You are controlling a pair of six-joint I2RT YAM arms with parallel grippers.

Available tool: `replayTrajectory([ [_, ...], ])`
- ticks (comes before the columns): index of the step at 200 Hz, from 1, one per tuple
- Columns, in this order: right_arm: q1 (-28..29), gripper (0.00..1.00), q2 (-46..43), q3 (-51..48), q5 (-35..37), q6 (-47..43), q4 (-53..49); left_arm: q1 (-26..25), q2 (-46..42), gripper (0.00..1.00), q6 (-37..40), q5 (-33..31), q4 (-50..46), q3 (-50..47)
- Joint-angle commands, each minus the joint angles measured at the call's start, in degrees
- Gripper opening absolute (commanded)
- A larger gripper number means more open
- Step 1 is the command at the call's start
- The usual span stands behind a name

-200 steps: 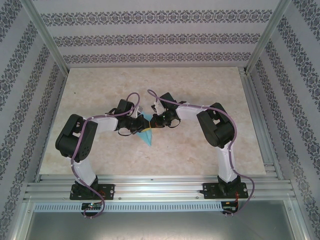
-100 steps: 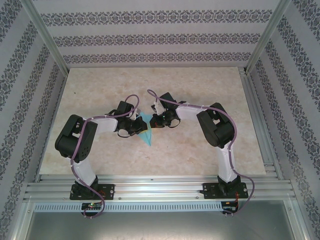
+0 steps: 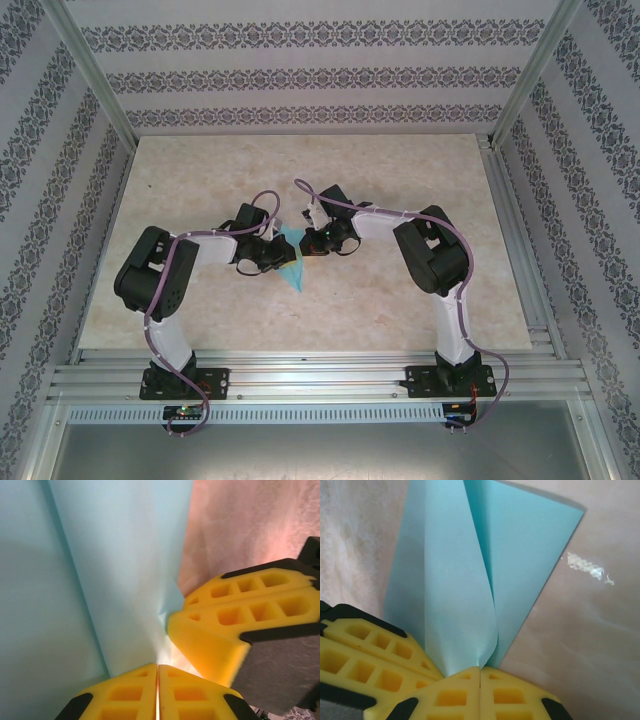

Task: Fold a paper plane with a square sheet of paper (fold left side to right side)
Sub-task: Fourth fold the wing at the center of the table.

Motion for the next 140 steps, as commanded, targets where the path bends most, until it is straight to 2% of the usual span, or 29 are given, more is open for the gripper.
replayTrajectory([
  [1, 1.0, 0.01, 3.4, -0.1, 3.6, -1.5, -3.1, -0.5, 1.0, 0.09, -0.2, 0.8, 1.5, 0.0],
  [57, 0.9, 0.01, 3.6, 0.5, 3.2, -0.6, -3.0, -0.6, 2.3, 0.09, 0.0, -0.1, 1.3, 0.1],
  [81, 0.9, 0.05, 2.7, 0.5, 2.8, 0.3, -2.1, -0.6, 3.1, 0.09, 0.3, -0.7, 1.0, -0.1],
  [100, 0.6, 0.14, 0.8, 0.2, 3.1, 1.1, -1.4, -0.6, 3.5, 0.09, 0.7, -1.7, 0.1, 0.0],
  [140, -0.1, 0.22, -7.9, -3.6, 6.5, 0.6, -2.4, -0.6, 4.0, 0.09, 1.0, -2.4, -0.5, 0.0],
])
